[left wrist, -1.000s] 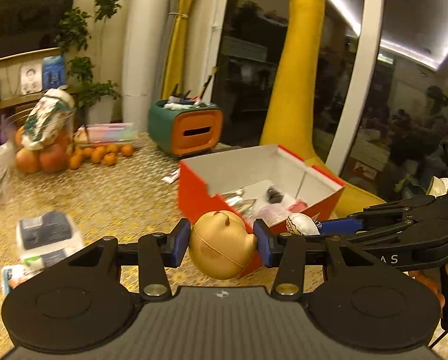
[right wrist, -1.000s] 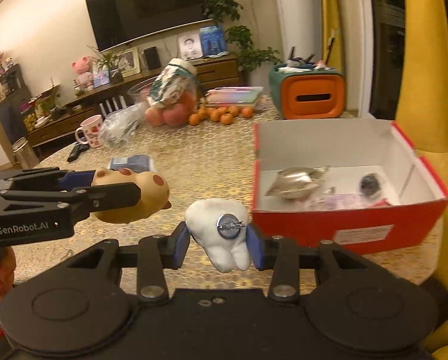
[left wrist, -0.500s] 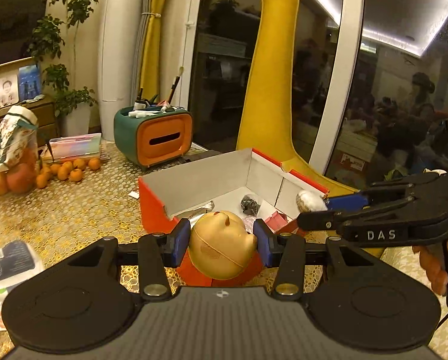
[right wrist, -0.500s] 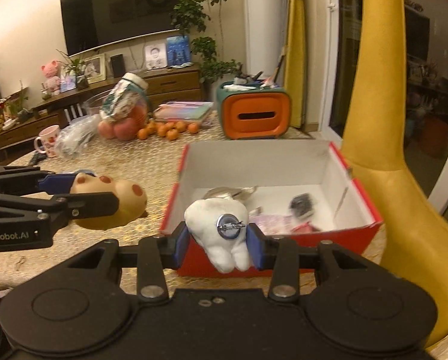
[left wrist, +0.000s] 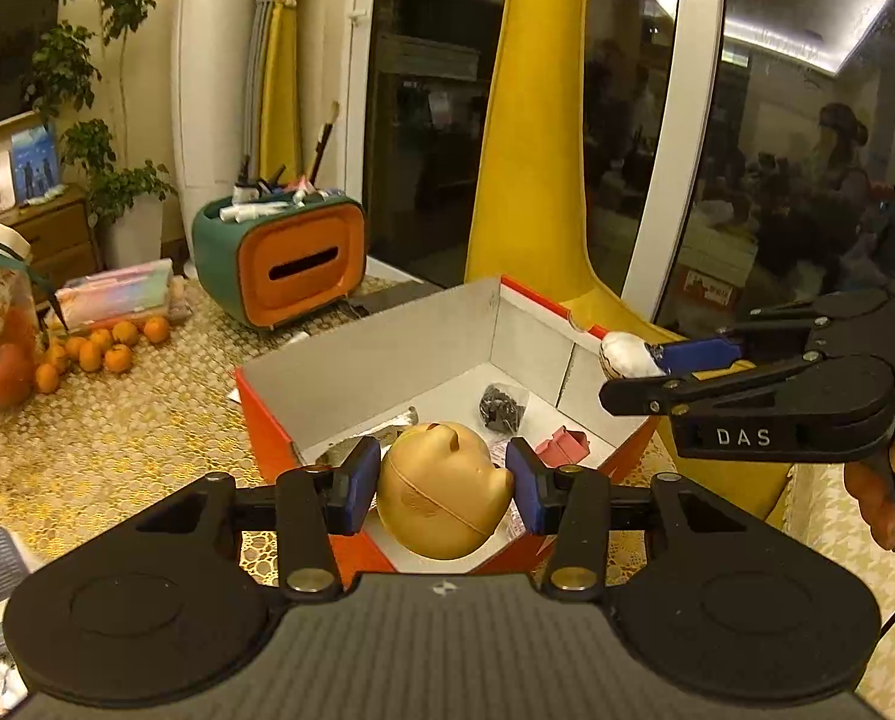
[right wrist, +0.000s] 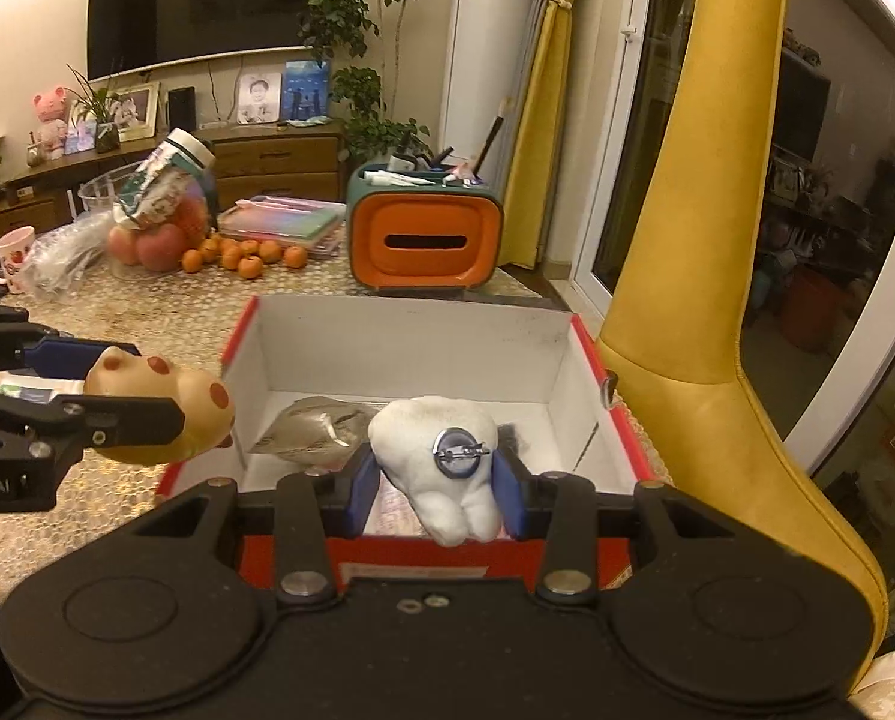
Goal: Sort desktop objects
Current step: 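Carry the bun with the left tool while the right tool carries the tooth plush into the box, then open the left tool to drop the bun while the right tool releases the tooth plush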
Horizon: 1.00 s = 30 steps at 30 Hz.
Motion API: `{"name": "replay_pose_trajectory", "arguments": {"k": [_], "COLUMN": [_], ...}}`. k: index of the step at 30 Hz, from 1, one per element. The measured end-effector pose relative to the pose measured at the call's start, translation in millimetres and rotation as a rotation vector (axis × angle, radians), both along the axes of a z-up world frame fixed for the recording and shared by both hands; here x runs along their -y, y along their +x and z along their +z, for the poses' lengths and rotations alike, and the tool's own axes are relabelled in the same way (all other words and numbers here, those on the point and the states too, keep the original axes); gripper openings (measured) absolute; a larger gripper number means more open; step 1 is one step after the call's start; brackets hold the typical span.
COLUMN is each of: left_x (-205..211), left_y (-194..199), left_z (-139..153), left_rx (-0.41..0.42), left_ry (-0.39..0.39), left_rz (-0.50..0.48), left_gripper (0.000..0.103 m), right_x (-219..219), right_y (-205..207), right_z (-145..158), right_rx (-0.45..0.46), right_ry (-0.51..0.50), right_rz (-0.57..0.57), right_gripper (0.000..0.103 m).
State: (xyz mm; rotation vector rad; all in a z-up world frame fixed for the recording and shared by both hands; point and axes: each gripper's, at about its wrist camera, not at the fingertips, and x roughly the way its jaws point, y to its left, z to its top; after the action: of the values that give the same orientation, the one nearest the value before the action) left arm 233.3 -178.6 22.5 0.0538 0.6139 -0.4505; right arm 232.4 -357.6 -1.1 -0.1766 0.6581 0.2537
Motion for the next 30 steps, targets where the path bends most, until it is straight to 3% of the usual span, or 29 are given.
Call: {"name": "replay_pose_trajectory", "arguments": {"k": [12,20,30], "left_x": [32.7,41.4,55.3], "left_y": [52.9,79.9,96.8], "left_z": [-21.9,-47.9,-65.0], "left_rx": [-0.112,-0.208,-0.257], "left_ry": [0.073,0.106,0.157], "left_rz": [-0.051,-0.043,-0.073], "left_gripper": [0.045,0.045,0.045], "right_x": [2.0,-4.6,-15.4], "right_y": [56.3,95.6,135.2], "right_z": [-12.4,-36.4,-67.6], "right_rx": [-0.061,-0.143,-0.243], "right_ry": [0.020,0.032,0.028], "right_rz": [-0.011,-0.041,-0.076], "right_gripper": [0.040,0.040,0.040]}}
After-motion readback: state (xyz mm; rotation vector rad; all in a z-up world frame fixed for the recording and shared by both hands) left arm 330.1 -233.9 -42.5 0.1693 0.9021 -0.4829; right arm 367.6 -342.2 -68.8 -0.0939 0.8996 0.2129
